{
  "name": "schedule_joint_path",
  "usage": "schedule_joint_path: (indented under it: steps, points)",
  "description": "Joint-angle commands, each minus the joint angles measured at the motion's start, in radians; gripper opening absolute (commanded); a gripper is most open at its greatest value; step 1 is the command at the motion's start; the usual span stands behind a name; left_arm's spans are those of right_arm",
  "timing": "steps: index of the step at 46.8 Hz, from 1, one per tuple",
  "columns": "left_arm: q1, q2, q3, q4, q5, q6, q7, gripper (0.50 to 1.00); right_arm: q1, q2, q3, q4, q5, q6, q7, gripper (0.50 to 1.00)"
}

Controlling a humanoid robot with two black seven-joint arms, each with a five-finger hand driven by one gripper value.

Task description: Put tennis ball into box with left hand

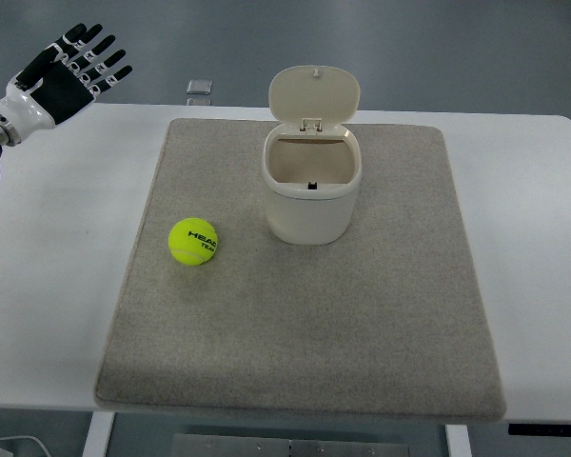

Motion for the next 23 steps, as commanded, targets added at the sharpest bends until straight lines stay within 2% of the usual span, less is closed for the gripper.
schedule_joint_path:
  steps: [1, 23]
  points:
    - [0.001, 0.0, 0.0, -0.003, 0.0, 0.0, 0.0, 0.994, 0.0, 0.0, 0.0, 0.0, 0.0, 0.0, -0.001, 0.938]
    - [0.0, 0.0, 0.0, -0.014, 0.002, 0.0, 0.0, 0.994, 0.0, 0.0, 0.0, 0.0, 0.0, 0.0, -0.001, 0.938]
